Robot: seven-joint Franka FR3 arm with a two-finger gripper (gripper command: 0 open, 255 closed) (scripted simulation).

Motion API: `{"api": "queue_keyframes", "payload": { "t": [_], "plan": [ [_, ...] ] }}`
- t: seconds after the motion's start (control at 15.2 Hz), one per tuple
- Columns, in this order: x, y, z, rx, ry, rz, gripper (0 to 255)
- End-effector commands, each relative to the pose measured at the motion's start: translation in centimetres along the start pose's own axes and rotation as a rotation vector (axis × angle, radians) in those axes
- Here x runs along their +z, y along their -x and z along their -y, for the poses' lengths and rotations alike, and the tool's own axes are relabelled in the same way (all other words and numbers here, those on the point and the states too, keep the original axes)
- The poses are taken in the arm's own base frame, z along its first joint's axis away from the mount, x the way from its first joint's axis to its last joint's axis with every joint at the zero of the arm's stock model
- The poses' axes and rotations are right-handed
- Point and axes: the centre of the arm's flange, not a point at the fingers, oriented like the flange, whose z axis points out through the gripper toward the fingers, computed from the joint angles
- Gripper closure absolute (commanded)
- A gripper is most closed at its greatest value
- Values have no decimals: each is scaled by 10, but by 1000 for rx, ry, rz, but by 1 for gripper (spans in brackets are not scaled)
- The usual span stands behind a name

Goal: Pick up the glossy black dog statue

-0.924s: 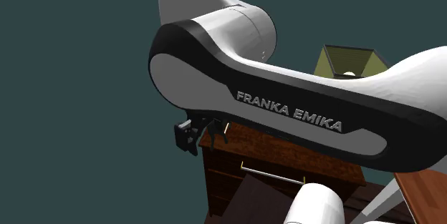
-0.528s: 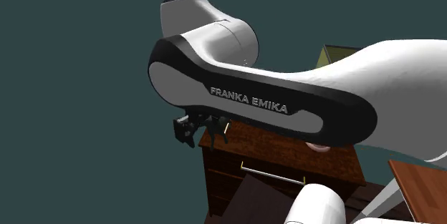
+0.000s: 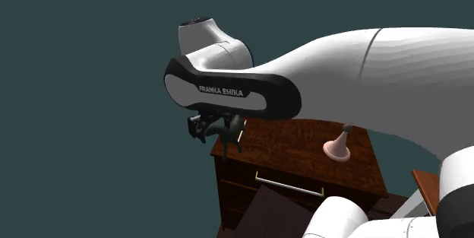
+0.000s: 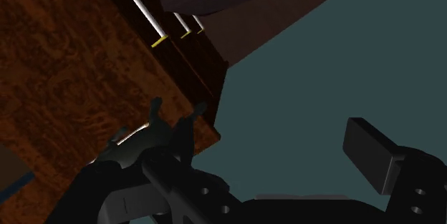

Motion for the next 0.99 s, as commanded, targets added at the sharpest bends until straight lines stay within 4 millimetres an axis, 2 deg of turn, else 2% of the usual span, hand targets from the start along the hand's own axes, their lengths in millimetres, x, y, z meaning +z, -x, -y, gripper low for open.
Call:
{"api": "queue_keyframes", "payload": {
  "t": [0.0, 0.46, 0.92],
  "plan": [
    [13, -21, -10, 42, 5, -1, 0],
    [59, -84, -57, 185, 21, -1, 0],
    [105, -139, -113, 328, 37, -2, 0]
  ]
}}
